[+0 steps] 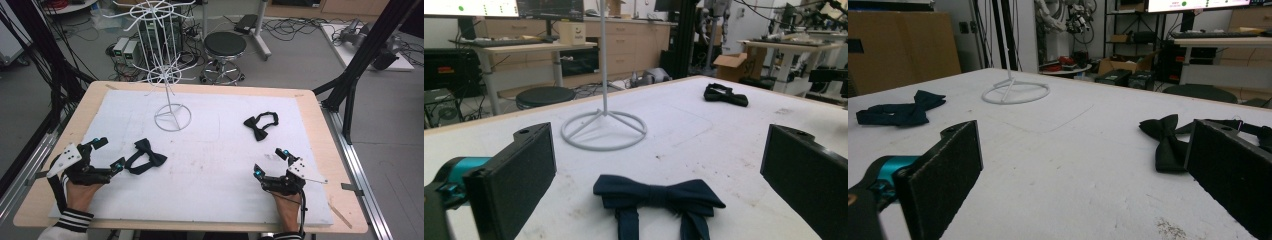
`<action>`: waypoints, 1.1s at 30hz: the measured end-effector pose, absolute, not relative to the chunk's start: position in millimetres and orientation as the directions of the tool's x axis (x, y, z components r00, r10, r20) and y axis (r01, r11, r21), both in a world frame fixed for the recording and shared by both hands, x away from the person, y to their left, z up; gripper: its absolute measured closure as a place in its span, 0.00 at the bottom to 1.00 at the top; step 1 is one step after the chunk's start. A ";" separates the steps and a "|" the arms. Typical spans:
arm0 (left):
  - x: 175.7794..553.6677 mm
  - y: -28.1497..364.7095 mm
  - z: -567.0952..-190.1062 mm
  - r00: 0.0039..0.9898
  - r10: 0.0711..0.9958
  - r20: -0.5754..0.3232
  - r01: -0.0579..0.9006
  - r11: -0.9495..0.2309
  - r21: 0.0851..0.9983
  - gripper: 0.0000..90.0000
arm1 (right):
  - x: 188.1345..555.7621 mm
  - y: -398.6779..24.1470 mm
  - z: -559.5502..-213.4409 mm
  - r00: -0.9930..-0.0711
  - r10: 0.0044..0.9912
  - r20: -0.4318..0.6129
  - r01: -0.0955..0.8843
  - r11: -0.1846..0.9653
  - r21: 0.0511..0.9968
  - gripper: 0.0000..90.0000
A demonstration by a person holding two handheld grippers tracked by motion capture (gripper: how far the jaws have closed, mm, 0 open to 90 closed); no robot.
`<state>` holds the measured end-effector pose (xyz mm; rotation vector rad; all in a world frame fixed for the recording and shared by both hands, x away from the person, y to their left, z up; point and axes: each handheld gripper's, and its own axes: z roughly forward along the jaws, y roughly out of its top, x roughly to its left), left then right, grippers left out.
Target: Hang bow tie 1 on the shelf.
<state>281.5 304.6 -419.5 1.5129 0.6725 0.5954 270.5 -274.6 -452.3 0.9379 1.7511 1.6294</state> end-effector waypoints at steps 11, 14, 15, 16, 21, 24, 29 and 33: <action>302.5 291.5 -391.5 0.763 0.645 0.039 0.081 -0.155 0.985 0.02 | 270.6 -274.7 -452.2 -0.596 0.801 0.052 0.111 0.018 0.994 0.01; 308.8 287.0 -387.4 0.788 0.613 0.054 0.095 -0.208 0.973 0.02 | 269.9 -274.3 -452.2 -0.597 0.800 0.060 0.121 0.015 0.993 0.01; 310.9 286.0 -386.5 0.795 0.604 0.053 0.101 -0.219 0.971 0.02 | 269.9 -274.3 -452.1 -0.597 0.800 0.061 0.121 0.015 0.993 0.01; 312.9 285.2 -385.6 0.802 0.595 0.055 0.104 -0.231 0.967 0.02 | 270.6 -274.7 -452.2 -0.597 0.801 0.053 0.112 0.017 0.994 0.01; 322.2 284.5 -380.7 0.822 0.566 0.056 0.122 -0.272 0.955 0.02 | 269.9 -274.3 -452.2 -0.597 0.800 0.058 0.119 0.017 0.993 0.01; 325.3 283.8 -378.9 0.831 0.554 0.056 0.129 -0.290 0.948 0.02 | 269.9 -274.3 -452.2 -0.597 0.800 0.057 0.119 0.017 0.993 0.01; 333.9 278.9 -373.0 0.864 0.501 0.059 0.140 -0.351 0.926 0.02 | 270.0 -274.3 -452.2 -0.596 0.801 0.054 0.117 0.020 0.993 0.01; 338.2 276.4 -370.4 0.876 0.478 0.067 0.140 -0.384 0.912 0.02 | 270.3 -274.4 -452.2 -0.598 0.800 0.050 0.113 0.021 0.993 0.01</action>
